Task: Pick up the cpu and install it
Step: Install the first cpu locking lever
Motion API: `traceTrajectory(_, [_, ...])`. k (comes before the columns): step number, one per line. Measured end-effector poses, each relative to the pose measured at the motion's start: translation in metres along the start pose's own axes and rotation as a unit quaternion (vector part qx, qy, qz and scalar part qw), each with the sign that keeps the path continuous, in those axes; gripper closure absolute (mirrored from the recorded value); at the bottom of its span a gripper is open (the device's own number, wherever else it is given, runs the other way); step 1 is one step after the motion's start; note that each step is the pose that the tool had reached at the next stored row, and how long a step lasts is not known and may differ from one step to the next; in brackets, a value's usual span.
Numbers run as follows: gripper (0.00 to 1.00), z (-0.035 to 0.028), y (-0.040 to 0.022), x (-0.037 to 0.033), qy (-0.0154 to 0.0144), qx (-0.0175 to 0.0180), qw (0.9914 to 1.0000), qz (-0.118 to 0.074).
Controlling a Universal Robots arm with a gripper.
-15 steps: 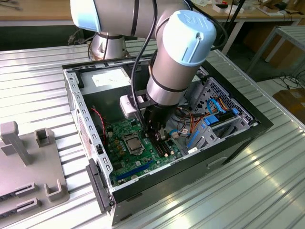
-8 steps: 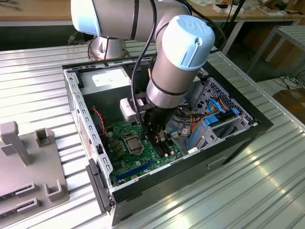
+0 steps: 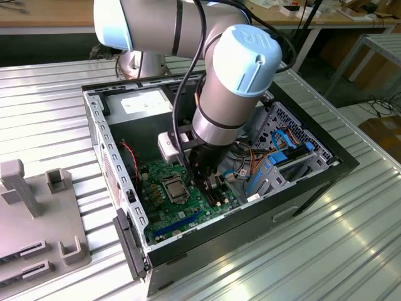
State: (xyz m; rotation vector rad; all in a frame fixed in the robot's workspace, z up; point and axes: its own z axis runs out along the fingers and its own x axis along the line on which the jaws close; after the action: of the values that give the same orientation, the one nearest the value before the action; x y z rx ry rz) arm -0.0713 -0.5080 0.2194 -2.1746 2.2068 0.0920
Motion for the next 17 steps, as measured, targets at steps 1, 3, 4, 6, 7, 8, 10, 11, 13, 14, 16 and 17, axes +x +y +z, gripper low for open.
traceTrajectory(1, [0.89,0.0000,0.0000,0.0007,0.0001,0.0000,1.00000,0.000])
traceTrajectory(3, [0.89,0.0003,0.0000,0.0026,0.0001,0.0000,1.00000,0.000])
traceTrajectory(4, [0.89,0.0006,0.0000,0.0036,0.0001,-0.0001,1.00000,-0.001])
traceTrajectory(6, [0.89,0.0019,-0.0001,0.0054,0.0001,-0.0001,1.00000,-0.001])
traceTrajectory(7, [0.89,0.0023,-0.0001,0.0061,0.0001,-0.0001,1.00000,-0.001])
traceTrajectory(8, [0.89,0.0026,-0.0001,0.0066,0.0001,-0.0001,1.00000,-0.001])
traceTrajectory(10, [0.89,0.0033,-0.0001,0.0074,0.0001,-0.0001,1.00000,-0.001])
traceTrajectory(11, [0.89,0.0038,-0.0001,0.0077,0.0001,-0.0001,1.00000,-0.001])
traceTrajectory(13, [0.89,0.0048,-0.0001,0.0082,0.0000,-0.0001,1.00000,-0.001])
traceTrajectory(14, [0.89,0.0049,-0.0001,0.0083,0.0002,-0.0001,1.00000,-0.001])
traceTrajectory(16, [0.89,0.0053,-0.0002,0.0084,0.0003,-0.0001,1.00000,-0.002])
traceTrajectory(17, [0.89,0.0055,-0.0001,0.0083,0.0002,-0.0002,1.00000,-0.002])
